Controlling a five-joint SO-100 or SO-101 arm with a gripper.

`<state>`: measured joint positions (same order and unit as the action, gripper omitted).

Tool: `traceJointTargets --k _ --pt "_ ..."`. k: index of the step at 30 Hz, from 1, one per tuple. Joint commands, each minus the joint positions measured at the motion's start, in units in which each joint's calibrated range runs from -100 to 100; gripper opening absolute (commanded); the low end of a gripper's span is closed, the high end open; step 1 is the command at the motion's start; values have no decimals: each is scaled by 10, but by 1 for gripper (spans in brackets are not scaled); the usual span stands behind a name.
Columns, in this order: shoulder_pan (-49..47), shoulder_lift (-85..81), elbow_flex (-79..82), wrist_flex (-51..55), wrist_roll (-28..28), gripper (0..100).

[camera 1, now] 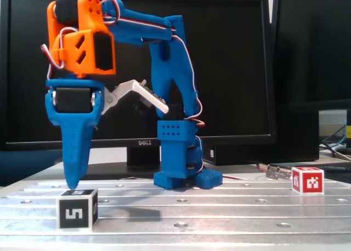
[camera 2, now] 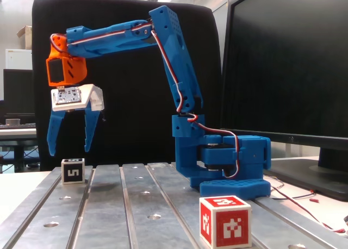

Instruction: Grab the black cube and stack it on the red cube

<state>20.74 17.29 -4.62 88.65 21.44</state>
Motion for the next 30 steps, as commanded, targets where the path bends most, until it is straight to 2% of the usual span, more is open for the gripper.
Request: traceJointTargets --k 1,30 --pt "4 8 -2 -3 1 26" --pt "2 20 99 -117 1 26"
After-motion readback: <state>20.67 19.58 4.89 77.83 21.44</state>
